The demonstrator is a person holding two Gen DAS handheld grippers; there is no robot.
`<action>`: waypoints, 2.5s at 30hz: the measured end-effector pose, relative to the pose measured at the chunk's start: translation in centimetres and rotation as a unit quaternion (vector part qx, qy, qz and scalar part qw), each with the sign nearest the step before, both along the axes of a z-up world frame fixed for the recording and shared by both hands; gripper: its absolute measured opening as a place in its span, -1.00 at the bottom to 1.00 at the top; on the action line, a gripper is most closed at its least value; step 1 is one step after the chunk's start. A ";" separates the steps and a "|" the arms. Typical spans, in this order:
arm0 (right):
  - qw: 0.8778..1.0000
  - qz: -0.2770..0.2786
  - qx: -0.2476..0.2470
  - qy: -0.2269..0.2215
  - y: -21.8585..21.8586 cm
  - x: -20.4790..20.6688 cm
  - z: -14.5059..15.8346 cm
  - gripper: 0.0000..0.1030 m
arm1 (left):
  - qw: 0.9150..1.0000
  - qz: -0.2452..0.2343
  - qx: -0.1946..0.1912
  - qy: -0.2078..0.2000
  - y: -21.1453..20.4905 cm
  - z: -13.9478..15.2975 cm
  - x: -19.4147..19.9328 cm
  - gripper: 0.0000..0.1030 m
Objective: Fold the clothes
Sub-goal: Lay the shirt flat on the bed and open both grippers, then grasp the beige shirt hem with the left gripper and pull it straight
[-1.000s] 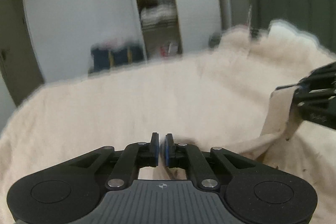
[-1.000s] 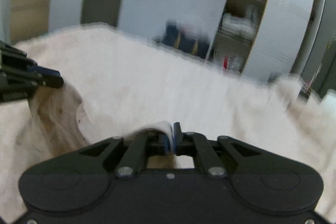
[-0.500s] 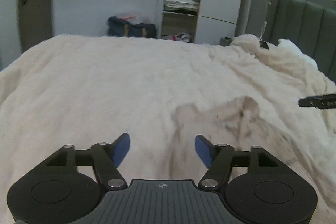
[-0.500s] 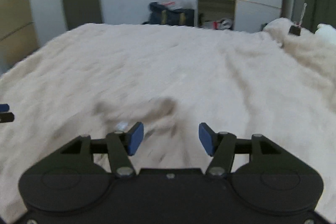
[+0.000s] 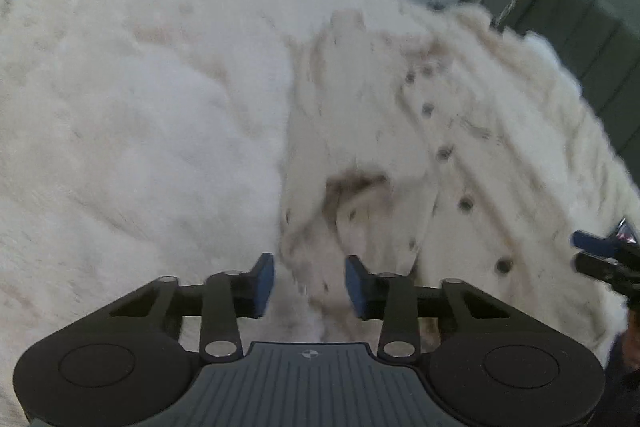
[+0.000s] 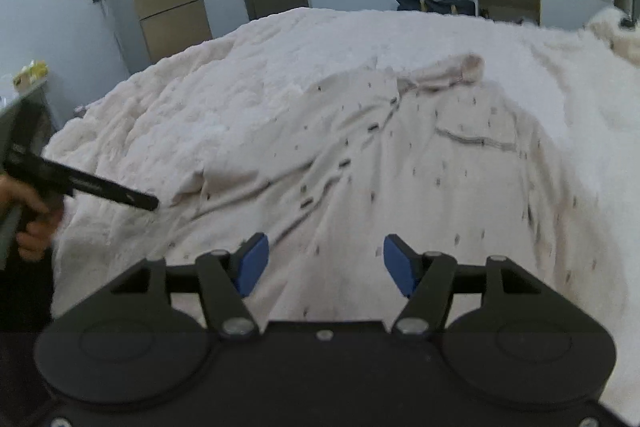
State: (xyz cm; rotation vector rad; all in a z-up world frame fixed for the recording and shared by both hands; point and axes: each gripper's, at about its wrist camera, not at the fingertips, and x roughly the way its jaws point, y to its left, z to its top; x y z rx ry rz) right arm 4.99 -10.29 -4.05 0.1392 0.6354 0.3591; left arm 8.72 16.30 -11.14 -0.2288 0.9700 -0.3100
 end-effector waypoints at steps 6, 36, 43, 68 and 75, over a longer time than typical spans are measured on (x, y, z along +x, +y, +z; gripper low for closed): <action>1.000 0.000 0.024 0.002 -0.8 -2.5 -4.4 0.20 | 0.997 0.026 -0.066 0.031 -1.4 -2.3 -0.2 -0.57; 0.999 -0.006 0.035 0.003 -1.2 -4.9 -10.1 0.21 | 0.886 0.154 0.403 -0.172 3.9 6.5 0.8 -0.60; 0.999 -0.005 0.038 -0.001 -1.3 -5.1 -10.3 0.22 | 0.933 0.316 0.136 -0.101 15.9 7.5 -0.8 -0.14; 1.000 -0.001 0.027 -0.011 -1.4 -5.3 -10.8 0.30 | 0.868 0.417 0.157 -0.218 21.5 9.4 8.8 -0.87; 1.000 0.001 0.028 -0.010 -1.8 -5.2 -10.7 0.33 | 0.787 0.261 0.436 -0.350 9.7 13.6 8.6 -0.84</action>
